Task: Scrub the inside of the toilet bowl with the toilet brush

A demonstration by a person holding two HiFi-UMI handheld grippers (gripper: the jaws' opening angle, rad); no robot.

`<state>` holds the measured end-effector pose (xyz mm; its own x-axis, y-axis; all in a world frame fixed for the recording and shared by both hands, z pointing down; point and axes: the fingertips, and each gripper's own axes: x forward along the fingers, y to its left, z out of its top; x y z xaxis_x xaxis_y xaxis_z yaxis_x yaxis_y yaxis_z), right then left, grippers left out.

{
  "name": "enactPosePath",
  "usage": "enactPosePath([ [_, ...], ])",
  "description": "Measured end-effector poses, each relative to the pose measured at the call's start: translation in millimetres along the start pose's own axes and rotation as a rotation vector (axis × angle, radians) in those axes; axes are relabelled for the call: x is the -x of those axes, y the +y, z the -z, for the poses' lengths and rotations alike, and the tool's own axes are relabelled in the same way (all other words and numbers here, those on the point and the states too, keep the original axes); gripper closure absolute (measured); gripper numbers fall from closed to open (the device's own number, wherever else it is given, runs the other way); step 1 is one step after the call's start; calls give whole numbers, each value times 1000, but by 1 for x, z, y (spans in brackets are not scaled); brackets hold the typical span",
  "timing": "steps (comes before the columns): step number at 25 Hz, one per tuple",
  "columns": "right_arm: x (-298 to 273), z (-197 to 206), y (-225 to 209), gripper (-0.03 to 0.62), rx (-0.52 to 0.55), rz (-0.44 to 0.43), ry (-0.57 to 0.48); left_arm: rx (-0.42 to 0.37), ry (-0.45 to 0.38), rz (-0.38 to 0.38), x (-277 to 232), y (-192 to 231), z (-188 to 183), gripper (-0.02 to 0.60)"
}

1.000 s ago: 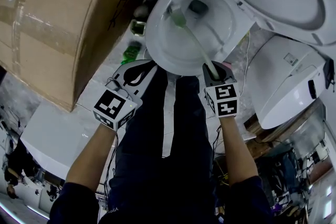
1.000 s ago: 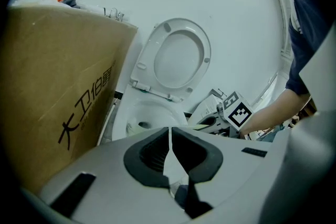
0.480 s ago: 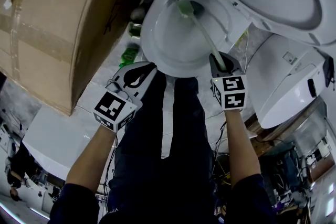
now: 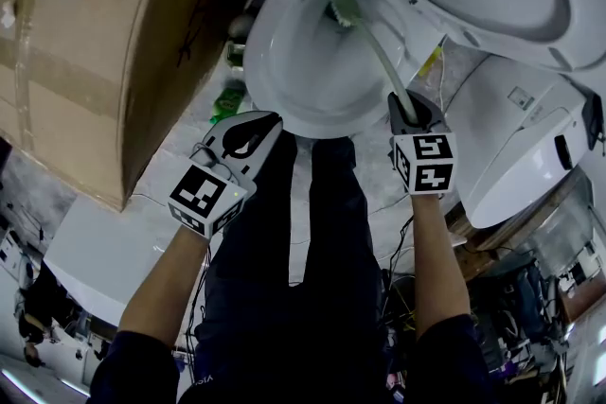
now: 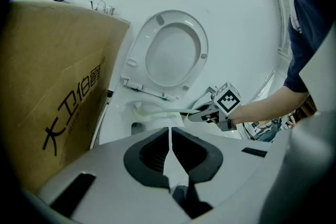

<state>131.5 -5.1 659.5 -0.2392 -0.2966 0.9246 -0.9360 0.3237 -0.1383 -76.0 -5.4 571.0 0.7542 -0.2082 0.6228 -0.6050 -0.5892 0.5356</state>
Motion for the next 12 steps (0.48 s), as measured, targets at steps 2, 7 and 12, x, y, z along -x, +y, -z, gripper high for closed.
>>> enactPosePath([
  [2,3,6,-8,530,-14,9,4,-5,4,3,-3,-3,0,540],
  [7,13,22,-24,530,-30,31,19,-15,15,11,-9,-11,1,540],
  [12,21,38,-35,530,-46,49,39,-28,19,20,-16,-18,-3,540],
])
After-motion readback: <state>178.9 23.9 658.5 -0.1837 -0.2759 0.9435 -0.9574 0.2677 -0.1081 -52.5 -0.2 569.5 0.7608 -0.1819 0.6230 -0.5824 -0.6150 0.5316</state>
